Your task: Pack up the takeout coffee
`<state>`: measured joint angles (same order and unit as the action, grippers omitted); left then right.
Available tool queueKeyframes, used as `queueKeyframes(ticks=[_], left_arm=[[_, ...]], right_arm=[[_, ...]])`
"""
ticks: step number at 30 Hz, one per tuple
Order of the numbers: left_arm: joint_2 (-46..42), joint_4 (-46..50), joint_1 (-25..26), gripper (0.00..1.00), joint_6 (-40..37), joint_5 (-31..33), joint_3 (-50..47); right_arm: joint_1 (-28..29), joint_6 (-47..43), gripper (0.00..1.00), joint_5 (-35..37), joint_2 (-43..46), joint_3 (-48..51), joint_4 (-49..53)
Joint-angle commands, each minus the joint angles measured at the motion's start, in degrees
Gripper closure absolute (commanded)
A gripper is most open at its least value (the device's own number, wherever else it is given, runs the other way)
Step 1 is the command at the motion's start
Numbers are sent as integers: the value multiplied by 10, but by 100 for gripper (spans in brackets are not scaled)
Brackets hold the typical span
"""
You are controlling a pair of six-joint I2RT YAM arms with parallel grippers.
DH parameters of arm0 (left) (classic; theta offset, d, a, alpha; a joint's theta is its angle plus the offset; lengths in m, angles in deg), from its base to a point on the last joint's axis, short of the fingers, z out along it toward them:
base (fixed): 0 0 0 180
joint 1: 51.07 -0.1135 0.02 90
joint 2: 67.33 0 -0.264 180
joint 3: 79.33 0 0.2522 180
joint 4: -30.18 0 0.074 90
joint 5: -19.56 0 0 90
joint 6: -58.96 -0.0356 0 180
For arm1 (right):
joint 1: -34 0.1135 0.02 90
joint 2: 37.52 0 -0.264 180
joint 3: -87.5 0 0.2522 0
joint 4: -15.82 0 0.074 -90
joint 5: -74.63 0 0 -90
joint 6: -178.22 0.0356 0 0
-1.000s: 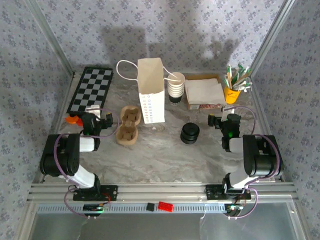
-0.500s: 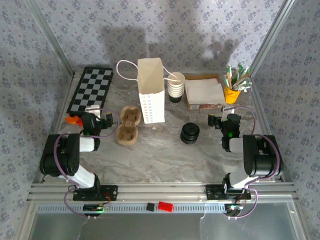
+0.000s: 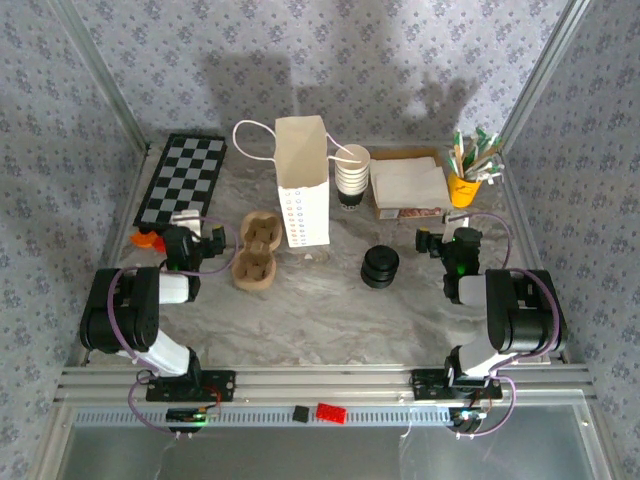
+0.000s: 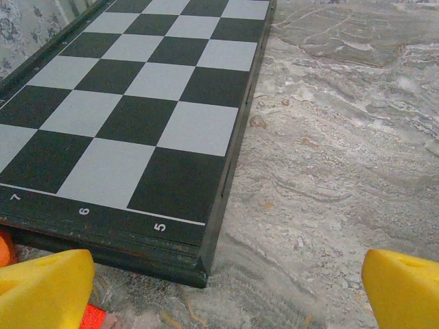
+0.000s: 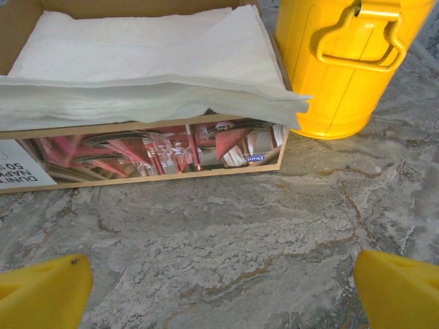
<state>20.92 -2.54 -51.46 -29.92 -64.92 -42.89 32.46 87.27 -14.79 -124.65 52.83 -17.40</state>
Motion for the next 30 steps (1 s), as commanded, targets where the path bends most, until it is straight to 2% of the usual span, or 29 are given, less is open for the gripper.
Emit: queueKeyframes(ticks=[1,6,8,12,15,17,18,19,21,22,24,26,30], left_arm=[[-3,-5,-1,0,6,-10,8],[-41,64,2,0,-6,-33,29],[-74,83,2,0,5,-16,21],[-153,164,2,0,40,11,19],[-218,288,2,0,90,8,55],[-259,349,1,0,137,-6,77],[-276,363,-1,0,159,-23,83],[-292,374,-2,0,189,-36,86],[-317,387,-4,0,249,-40,84],[-326,406,-8,0,270,-54,90],[-344,460,-12,0,282,-87,114],[-363,518,-10,0,302,-105,134],[-422,613,20,0,307,-116,151]], right_arm=[[-4,-8,0,-2,-6,-12,-12],[-1,-6,0,10,15,6,-32],[4,-7,0,24,47,13,-19],[0,21,0,46,125,-11,101],[-7,68,1,54,184,-36,189],[-12,157,0,83,222,-70,296],[-23,208,0,78,238,-89,369],[-36,219,0,57,252,-106,423],[-52,286,0,54,267,-112,481],[-69,303,0,21,277,-110,490],[-91,310,0,-37,288,-114,511],[-92,318,0,-45,292,-143,562],[-41,313,0,-32,292,-216,693]])
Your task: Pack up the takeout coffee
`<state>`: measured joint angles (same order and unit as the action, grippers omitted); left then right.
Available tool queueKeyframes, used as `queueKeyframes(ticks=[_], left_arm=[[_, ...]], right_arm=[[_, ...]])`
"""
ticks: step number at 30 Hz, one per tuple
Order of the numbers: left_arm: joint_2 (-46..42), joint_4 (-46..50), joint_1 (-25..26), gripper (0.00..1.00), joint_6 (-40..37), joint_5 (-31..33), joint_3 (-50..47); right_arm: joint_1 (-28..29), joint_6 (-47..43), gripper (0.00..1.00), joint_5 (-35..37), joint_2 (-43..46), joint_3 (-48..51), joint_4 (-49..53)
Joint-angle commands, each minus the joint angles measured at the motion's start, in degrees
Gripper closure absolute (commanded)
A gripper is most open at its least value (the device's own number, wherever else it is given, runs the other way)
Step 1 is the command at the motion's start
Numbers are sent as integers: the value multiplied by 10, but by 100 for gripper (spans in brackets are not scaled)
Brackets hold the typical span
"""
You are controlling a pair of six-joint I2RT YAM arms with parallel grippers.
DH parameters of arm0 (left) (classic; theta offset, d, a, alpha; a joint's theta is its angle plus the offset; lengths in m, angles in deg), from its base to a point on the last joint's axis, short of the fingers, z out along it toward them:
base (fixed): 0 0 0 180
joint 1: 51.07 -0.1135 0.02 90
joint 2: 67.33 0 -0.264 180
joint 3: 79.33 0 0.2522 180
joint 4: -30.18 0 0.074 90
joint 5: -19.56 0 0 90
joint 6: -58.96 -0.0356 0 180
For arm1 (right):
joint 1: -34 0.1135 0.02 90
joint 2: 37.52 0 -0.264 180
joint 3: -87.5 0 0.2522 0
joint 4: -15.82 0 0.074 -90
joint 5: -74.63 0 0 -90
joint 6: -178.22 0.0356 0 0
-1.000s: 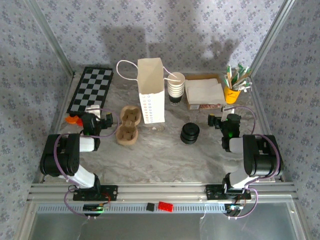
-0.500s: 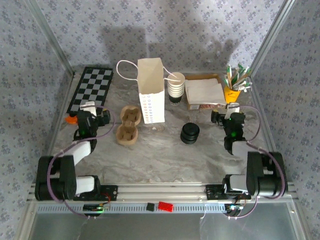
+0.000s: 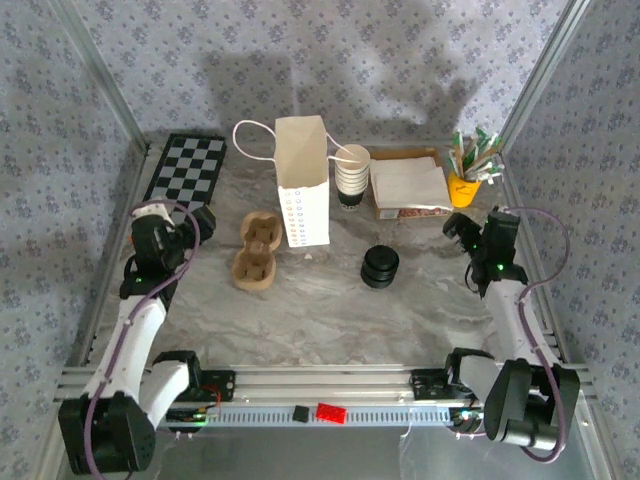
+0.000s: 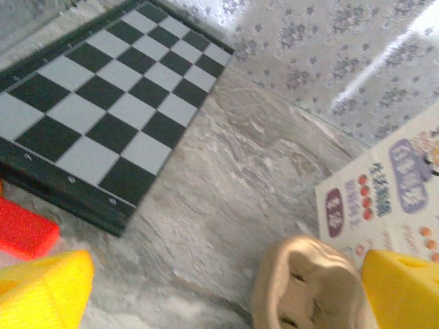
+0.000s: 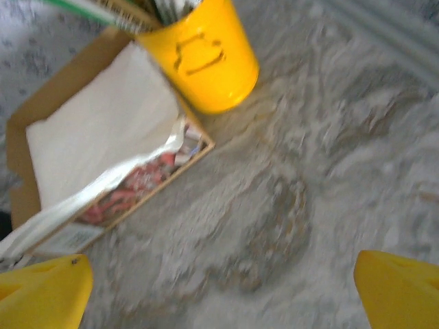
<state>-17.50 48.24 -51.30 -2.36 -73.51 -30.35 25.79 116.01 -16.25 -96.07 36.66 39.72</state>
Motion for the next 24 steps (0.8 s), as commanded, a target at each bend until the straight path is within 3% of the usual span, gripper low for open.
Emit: queueKeyframes(ticks=[1,7,10,16,24], left_arm=[[-55,128,35,0,35,-22,27],[-98,191,143,0,51,7,29],[-93,189,208,0,45,25,34],[-50,172,319,0,7,82,64],[1,174,339,0,-26,86,99]], right_arm=[[45,24,0,-8,6,-74,154],[190,13,1,77,-46,-211,272],[222,20,8,81,-122,-306,321],[271,24,18,84,-256,-461,319],[282,38,37,49,-427,-636,330]])
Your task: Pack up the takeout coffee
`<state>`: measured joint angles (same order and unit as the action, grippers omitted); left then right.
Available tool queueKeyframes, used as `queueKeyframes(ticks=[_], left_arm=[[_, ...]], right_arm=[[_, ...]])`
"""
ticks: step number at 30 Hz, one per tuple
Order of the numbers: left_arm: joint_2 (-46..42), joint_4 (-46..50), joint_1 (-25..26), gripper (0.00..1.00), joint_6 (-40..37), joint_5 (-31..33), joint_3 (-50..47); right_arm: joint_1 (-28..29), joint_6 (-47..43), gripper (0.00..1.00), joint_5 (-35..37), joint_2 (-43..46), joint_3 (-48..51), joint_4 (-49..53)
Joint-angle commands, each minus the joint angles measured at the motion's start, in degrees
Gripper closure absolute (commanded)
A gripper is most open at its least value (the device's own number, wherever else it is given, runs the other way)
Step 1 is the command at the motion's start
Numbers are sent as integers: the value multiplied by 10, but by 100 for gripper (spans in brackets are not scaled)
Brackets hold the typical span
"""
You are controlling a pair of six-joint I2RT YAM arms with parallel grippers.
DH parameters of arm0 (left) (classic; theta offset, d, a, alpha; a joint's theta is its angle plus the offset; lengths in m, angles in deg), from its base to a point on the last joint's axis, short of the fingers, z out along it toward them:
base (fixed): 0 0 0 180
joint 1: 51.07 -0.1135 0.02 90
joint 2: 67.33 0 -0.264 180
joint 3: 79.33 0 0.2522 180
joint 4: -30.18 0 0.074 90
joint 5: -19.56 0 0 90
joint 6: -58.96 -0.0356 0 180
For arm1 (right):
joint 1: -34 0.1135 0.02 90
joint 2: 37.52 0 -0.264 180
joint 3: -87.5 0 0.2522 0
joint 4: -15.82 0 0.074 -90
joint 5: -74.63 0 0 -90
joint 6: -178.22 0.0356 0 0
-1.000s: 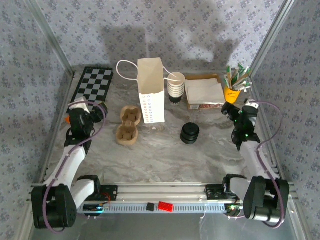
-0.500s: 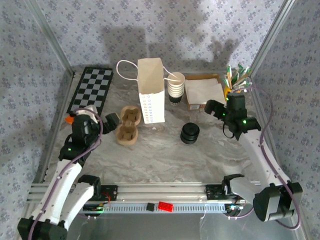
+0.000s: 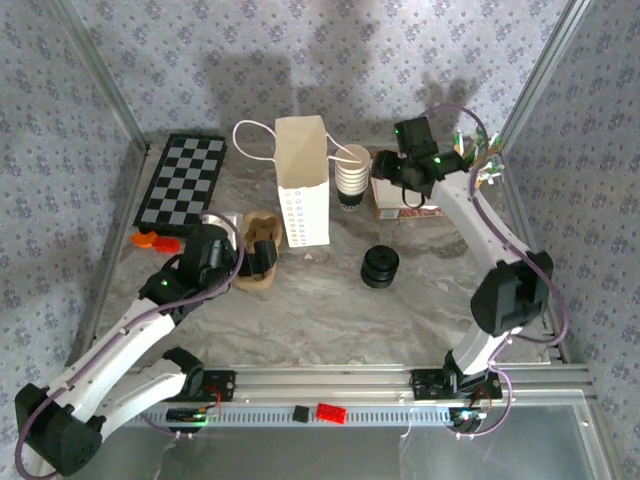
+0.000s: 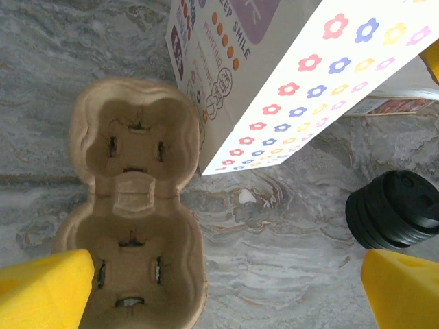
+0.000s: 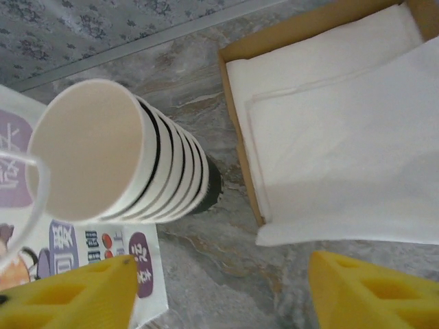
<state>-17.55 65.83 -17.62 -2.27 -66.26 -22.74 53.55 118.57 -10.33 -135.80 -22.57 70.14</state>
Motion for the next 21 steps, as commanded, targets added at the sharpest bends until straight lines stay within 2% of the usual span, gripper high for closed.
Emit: queueKeyframes(ticks=[1,9,21], left_arm=[[1,-3,2,0,-29,19,25],[-8,1,2,0,-36,33,28],[-3,8,3,0,-35,45,35]], right_arm=[[3,14,38,-22,-46,-61,26],[11,4,47,-34,-156,-208,70],[12,-4,67,-49,-210,-270,113]])
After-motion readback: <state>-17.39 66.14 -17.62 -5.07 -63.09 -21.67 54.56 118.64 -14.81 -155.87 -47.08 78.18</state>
